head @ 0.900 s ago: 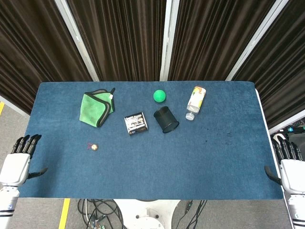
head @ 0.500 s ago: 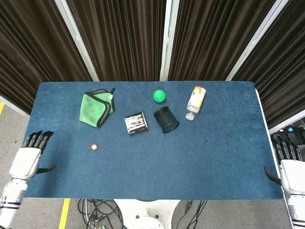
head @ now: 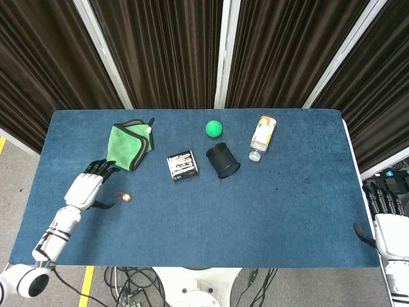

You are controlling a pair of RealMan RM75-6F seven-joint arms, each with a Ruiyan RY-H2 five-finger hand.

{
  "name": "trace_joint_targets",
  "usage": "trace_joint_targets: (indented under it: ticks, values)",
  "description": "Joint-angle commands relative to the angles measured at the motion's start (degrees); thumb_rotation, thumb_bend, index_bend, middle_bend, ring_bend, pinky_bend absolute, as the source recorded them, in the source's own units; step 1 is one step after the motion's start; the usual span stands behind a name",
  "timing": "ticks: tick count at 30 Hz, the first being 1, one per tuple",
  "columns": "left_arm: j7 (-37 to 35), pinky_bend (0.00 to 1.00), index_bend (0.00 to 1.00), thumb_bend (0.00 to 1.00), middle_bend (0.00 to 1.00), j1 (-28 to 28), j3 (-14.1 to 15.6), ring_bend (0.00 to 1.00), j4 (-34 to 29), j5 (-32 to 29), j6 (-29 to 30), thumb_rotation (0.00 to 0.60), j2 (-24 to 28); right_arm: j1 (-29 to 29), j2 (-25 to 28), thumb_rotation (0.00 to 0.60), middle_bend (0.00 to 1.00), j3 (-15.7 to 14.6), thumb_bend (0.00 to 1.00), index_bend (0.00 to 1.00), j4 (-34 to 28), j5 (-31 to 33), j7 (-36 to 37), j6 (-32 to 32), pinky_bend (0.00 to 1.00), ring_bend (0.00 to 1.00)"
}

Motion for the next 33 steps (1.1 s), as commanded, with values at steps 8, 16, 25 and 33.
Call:
trace_joint_targets:
  ticks: [8,16,25,33]
  values:
    - [-0.81,0.07,0.3,0.06,0.1,-2.66,0.01,0.0,3.61,-2.14,-3.42,0.6,-3.71,0.05,-0.07,0.6,0.0,-0.1,0.22,0.0,0.45,0.05,0.4,-0.24,0.0,0.0]
    - [-0.69,0.07,0.39,0.07,0.13,-3.26,0.47,0.0,6.01,-3.32,-4.07,0.6,-5.51,0.12,-0.06,0.6,0.0,-0.11,0.22,0.0,0.82,0.39,0.77,-0.66,0.0,0.0]
    - [-1.84,0.07,0.4,0.08,0.14,-4.76,0.54,0.0,8.39,-3.49,-5.66,0.6,-7.28,0.2,-0.4,0.6,0.0,-0.2,0.22,0.0,1.39,0.57,0.92,-1.03,0.0,0.0]
    - [-2.3,0.07,0.44,0.17,0.14,-5.42,0.85,0.0,9.91,-3.8,-6.43,0.6,-8.35,0.27,-0.58,0.6,0.0,-0.25,0.22,0.0,1.86,0.73,1.16,-1.34,0.0,0.0]
